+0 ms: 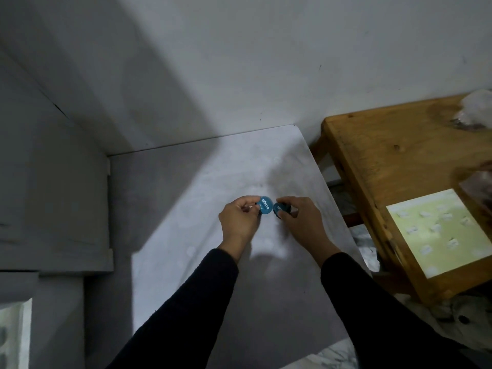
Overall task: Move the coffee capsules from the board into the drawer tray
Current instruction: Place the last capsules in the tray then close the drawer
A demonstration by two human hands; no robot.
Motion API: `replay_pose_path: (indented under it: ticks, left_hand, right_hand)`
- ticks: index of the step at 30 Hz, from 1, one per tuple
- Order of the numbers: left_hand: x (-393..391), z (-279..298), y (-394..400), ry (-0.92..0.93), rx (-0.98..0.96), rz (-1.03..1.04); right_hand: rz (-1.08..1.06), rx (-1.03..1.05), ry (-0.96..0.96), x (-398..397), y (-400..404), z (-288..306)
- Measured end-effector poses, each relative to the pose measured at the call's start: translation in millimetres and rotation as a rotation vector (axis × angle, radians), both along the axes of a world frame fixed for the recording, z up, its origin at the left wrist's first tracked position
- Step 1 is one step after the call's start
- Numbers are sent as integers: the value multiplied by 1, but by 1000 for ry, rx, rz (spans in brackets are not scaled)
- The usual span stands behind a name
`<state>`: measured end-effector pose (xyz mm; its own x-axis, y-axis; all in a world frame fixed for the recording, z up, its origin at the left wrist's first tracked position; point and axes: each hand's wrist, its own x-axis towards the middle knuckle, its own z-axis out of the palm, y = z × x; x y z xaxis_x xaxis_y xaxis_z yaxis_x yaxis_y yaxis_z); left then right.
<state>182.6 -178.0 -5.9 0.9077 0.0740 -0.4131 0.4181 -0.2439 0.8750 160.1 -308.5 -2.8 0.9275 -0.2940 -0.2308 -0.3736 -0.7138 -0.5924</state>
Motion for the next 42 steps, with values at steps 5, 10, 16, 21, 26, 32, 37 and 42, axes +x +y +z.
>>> replay_pose_path:
  ticks: [5,10,16,21,26,32,37,42]
  left_hand:
    - [-16,6,5,52,-74,59]
    - [-38,22,18,58,-191,113]
    - [-73,53,48,-50,-285,178]
    - [-114,85,91,-172,-343,243]
    - [-155,119,146,-264,-385,298]
    - [-187,133,224,-321,-328,362]
    - [-206,140,298,-311,-372,380]
    - [-206,137,391,-264,-314,366]
  right_hand:
    - [-128,173,-29,-17,4,6]
    - [-284,521,-107,-40,15,27]
    - [-306,718,-255,-70,43,68]
    - [-178,798,-366,-106,84,101]
    - [-95,916,-394,-139,141,125]
    - [-30,961,-334,-164,204,147]
    - [-3,971,-296,-177,280,147]
    - [-32,980,-272,-181,373,137]
